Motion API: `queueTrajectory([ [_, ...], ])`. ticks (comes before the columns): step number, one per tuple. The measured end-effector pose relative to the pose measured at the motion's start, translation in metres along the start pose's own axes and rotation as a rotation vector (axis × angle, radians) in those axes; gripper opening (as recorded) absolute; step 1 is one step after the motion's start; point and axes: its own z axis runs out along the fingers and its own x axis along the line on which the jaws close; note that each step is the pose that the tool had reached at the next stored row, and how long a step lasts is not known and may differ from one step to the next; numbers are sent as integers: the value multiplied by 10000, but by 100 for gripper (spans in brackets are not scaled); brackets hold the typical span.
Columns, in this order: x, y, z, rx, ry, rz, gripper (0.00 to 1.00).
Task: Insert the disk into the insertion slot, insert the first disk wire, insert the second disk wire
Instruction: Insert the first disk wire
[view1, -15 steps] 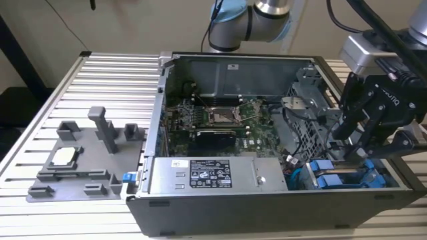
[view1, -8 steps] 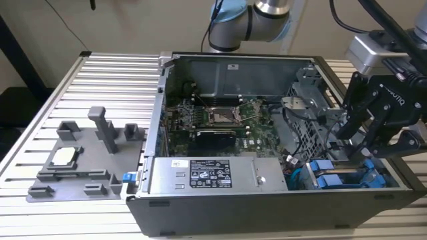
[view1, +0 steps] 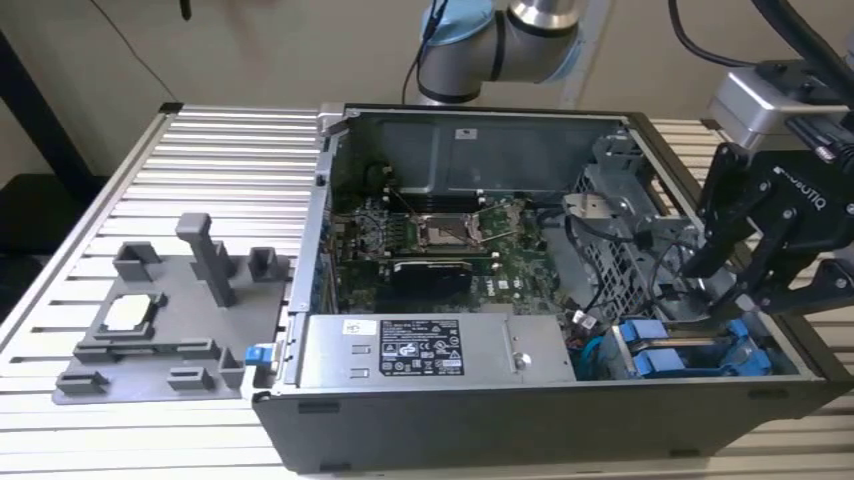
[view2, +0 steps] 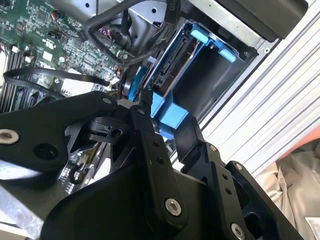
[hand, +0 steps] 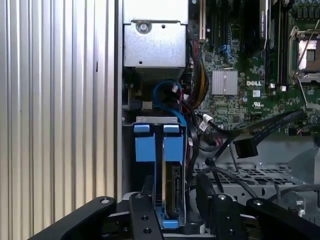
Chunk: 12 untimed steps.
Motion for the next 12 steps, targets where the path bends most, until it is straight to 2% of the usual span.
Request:
queueTrajectory([
  [12, -58, -142, -4, -3, 4, -139, 47],
])
